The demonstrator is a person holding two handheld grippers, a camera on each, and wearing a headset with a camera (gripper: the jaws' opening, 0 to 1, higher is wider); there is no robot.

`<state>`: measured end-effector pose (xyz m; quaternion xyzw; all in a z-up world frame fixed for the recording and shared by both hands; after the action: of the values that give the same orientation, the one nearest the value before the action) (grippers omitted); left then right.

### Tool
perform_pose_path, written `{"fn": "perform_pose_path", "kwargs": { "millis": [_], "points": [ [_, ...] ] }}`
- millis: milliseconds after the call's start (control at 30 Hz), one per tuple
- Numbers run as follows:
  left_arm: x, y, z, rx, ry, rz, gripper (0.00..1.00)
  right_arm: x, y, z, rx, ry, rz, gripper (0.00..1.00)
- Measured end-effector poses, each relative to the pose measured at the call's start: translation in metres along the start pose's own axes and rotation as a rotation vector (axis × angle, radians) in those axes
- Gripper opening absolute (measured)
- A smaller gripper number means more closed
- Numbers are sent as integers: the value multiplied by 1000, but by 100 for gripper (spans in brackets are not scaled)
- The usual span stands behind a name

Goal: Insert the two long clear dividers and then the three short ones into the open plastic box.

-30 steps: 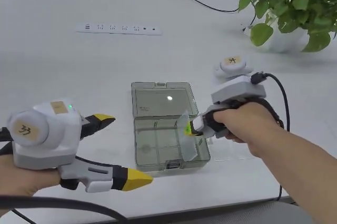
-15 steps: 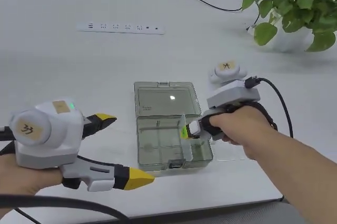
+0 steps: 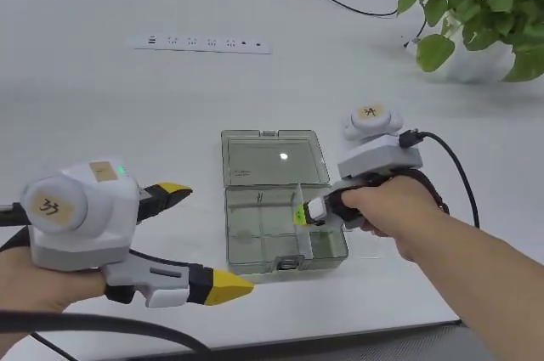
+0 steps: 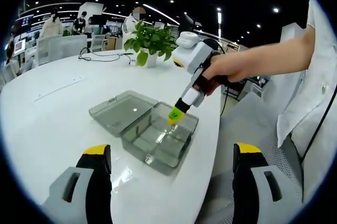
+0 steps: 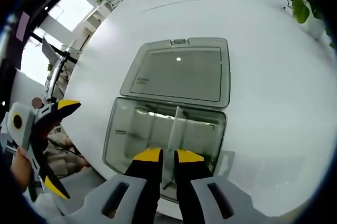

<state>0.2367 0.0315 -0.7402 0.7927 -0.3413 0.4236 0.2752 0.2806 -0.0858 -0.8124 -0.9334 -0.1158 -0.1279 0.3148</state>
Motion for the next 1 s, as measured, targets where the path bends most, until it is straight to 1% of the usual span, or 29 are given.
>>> {"fn": "perform_pose_path", "kwargs": {
  "millis": [67, 133, 267, 467, 633, 700, 767, 900, 967, 1000],
  "points": [
    [0, 0, 0, 4, -1, -2, 98, 0, 1, -1, 5, 6, -7, 10],
    [1, -1, 0, 8, 1, -3, 99, 0, 1, -1, 15, 17, 1, 10],
    [0, -2, -1, 19, -2, -8, 98, 0, -1, -4, 41, 37, -9, 11],
    [0, -2, -2, 27, -7, -14, 98, 5, -3, -13, 70, 67, -29, 13],
    [4, -2, -2, 40, -4, -17, 98, 11, -6, -24, 97, 104, -65, 16],
    [5, -3, -2, 46, -4, -18, 98, 11, -10, -28, 107, 116, -76, 18],
    [6, -3, -2, 52, -5, -20, 98, 10, -7, -30, 115, 124, -109, 20],
    [7, -2, -3, 63, -5, -23, 97, 15, -6, -38, 132, 152, -144, 23],
    [8, -1, -4, 68, -6, -24, 97, 14, -8, -43, 136, 158, -153, 26],
    [8, -1, -4, 73, -7, -22, 97, 14, -9, -45, 137, 159, -175, 27]
  ]
}}
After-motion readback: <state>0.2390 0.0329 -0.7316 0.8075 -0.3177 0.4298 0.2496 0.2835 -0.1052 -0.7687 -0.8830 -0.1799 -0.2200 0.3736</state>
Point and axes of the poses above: the centre of the closed fingertips' face, and the gripper's own axes: z roughly forward along the fingers, y roughly to its right, x roughly out of its top, the point moved 1 cm from there along -z, roughly backward along the fingers, and after that the axes turned 13 degrees about x, right-handed, at the moved point
